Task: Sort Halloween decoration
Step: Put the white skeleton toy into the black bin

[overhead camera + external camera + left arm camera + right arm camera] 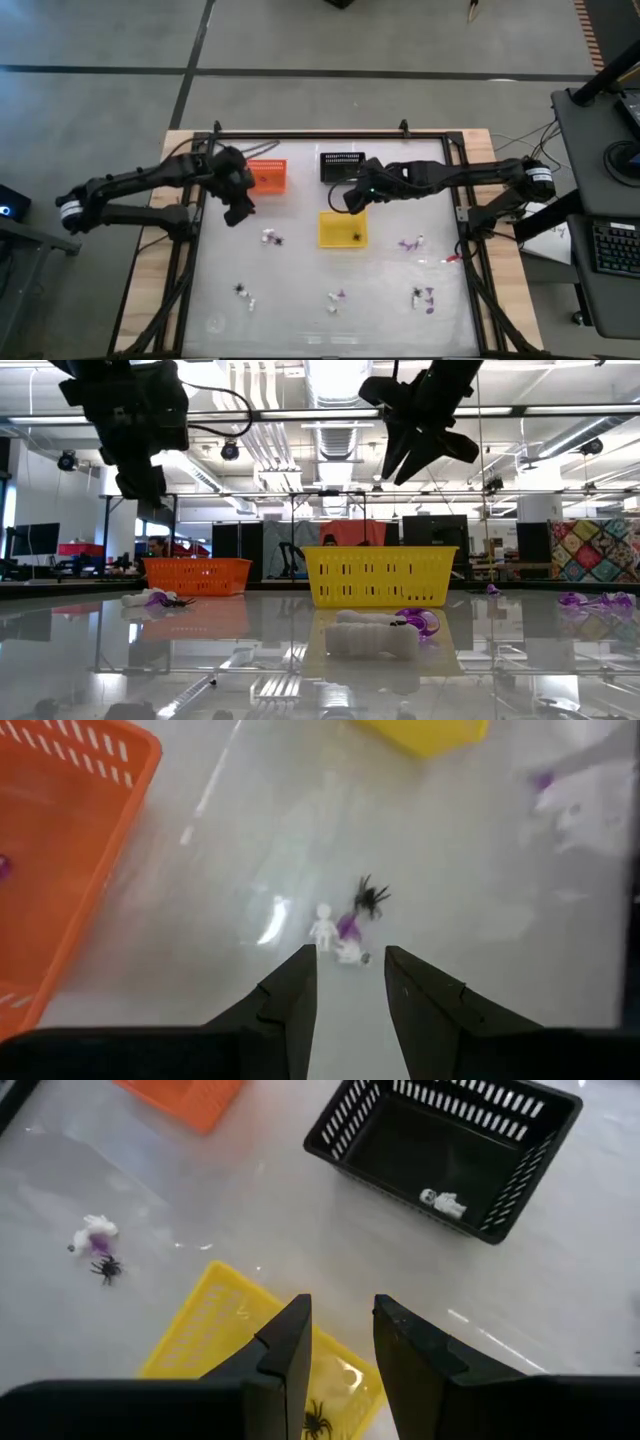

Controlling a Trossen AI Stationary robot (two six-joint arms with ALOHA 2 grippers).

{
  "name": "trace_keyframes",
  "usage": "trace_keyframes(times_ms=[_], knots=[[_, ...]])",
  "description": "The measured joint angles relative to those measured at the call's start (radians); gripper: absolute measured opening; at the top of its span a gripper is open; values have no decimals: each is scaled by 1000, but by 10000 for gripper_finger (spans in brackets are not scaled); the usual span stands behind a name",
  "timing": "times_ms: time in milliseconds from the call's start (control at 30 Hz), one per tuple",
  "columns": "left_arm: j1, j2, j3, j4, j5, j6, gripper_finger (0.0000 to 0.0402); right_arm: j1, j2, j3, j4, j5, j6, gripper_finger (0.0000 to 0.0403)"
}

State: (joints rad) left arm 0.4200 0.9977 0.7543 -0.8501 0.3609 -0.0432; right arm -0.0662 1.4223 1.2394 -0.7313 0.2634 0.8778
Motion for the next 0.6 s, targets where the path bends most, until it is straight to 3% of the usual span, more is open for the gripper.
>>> trace_keyframes(times_ms=[167, 600], knots=[[-104, 7, -2, 1, -94, -41, 103, 0, 0, 21, -2, 0, -29, 98], [-229, 92, -37, 111, -134, -152, 103, -32, -3, 154, -152, 2, -181, 98]])
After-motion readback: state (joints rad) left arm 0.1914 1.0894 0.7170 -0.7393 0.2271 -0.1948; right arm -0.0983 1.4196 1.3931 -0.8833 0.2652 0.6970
